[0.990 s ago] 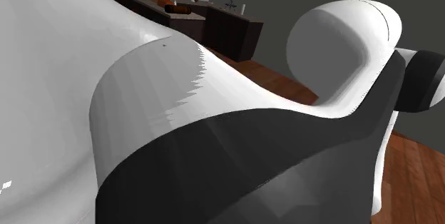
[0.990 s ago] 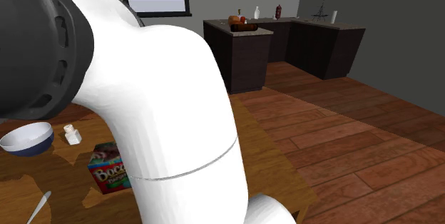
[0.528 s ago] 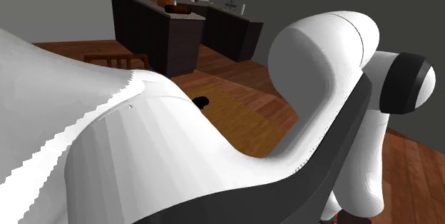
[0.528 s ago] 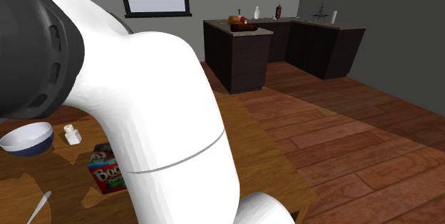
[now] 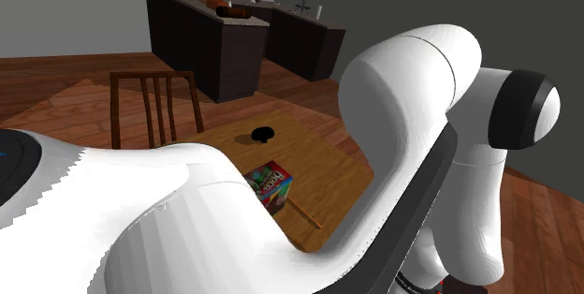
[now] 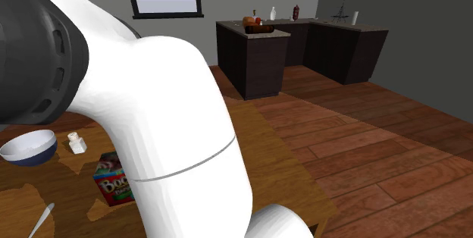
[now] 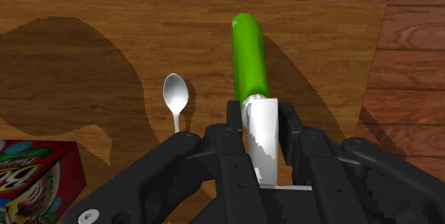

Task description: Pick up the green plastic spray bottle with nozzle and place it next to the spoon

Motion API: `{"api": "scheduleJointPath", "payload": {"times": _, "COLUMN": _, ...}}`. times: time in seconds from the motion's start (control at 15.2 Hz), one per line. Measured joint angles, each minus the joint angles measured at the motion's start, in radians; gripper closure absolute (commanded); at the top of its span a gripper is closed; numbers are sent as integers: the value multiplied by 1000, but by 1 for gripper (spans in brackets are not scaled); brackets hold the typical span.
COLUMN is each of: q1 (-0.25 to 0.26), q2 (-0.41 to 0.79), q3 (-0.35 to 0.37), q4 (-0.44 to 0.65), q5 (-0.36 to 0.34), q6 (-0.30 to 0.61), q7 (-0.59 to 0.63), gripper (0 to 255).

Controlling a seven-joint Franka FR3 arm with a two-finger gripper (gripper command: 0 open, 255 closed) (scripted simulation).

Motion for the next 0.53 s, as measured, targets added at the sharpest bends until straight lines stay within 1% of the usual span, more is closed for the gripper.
{"api": "scheduleJointPath", "payload": {"times": 0.4, "q1": 0, "q2": 4, "q3": -3, "q4": -10, "q5": -4, "q6": 13, "q7": 2, "gripper": 255}}
{"api": "scheduleJointPath", "payload": {"times": 0.46, "q1": -1, "q2": 4, "q3": -3, "q4": -11, "q5": -4, "q6": 13, "q7": 2, "gripper": 0}}
{"api": "scheduleJointPath", "payload": {"times": 0.53, "q1": -1, "q2": 4, "q3": -3, "q4": -11, "q5": -4, "q6": 13, "q7": 2, "gripper": 0}}
